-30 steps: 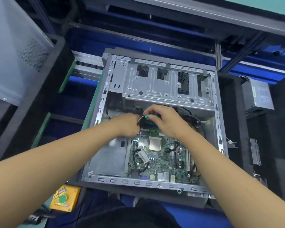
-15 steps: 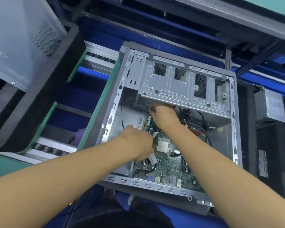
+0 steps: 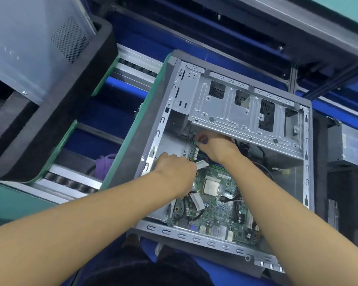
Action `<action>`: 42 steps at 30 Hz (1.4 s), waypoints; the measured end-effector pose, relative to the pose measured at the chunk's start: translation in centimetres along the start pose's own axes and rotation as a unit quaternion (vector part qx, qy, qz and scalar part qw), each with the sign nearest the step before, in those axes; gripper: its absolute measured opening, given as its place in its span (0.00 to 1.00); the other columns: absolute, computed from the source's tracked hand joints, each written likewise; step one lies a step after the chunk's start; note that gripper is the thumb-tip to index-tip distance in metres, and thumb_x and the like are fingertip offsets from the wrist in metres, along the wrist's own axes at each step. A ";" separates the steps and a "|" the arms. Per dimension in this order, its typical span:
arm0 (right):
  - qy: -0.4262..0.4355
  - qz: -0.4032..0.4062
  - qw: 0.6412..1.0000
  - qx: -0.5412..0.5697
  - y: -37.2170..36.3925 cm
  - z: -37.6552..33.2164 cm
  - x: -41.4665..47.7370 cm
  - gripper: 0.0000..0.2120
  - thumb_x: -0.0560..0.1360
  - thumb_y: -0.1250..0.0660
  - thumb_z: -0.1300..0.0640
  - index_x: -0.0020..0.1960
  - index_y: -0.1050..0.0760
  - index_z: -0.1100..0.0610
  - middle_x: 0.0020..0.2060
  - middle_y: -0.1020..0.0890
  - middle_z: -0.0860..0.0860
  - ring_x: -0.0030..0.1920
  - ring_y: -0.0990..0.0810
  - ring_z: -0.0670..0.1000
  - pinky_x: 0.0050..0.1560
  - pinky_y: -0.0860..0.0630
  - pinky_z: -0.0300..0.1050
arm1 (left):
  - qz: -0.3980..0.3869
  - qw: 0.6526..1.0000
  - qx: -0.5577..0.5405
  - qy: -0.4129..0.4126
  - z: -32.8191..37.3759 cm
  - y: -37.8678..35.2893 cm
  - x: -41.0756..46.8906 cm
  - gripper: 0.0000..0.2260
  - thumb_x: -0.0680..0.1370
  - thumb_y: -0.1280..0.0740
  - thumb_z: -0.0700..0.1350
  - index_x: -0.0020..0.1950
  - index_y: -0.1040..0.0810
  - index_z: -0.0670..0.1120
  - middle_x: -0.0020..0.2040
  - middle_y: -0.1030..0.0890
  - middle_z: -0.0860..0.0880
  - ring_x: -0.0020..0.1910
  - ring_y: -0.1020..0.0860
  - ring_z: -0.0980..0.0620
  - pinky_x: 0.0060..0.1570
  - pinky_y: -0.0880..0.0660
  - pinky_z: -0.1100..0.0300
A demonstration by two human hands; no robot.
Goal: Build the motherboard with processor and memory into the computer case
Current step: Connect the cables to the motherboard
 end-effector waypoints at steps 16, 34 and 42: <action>-0.018 0.035 0.999 -0.008 -1.0 0.7 1.2 0.12 0.80 0.37 0.55 0.63 0.24 0.52 0.56 0.18 0.52 0.48 0.21 0.54 0.47 0.30 0.40 | -0.016 1.000 -0.016 0.007 -0.3 -0.2 -0.2 0.05 0.76 0.40 0.38 0.47 0.34 0.47 0.50 0.23 0.46 0.45 0.28 0.45 0.57 0.35 0.49; -0.003 0.043 0.999 0.016 -0.5 0.3 0.5 0.12 0.82 0.37 0.55 0.65 0.24 0.53 0.59 0.18 0.50 0.54 0.19 0.55 0.52 0.25 0.41 | -0.009 1.000 -0.016 0.002 -0.1 0.0 -0.2 0.07 0.76 0.38 0.38 0.46 0.35 0.47 0.52 0.23 0.47 0.51 0.24 0.45 0.56 0.35 0.51; -0.007 0.068 0.998 0.000 -0.5 0.1 0.3 0.12 0.82 0.37 0.53 0.64 0.24 0.52 0.57 0.17 0.50 0.50 0.19 0.54 0.45 0.30 0.39 | -0.009 0.999 -0.029 0.007 -0.3 0.0 -0.1 0.07 0.76 0.38 0.38 0.44 0.35 0.47 0.48 0.24 0.47 0.43 0.29 0.46 0.56 0.36 0.51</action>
Point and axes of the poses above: each hand's wrist, its own x-axis towards the middle knuckle, its own y-axis out of the back of the hand, z = x × y, the point moved 9 cm from there along x, towards the middle knuckle
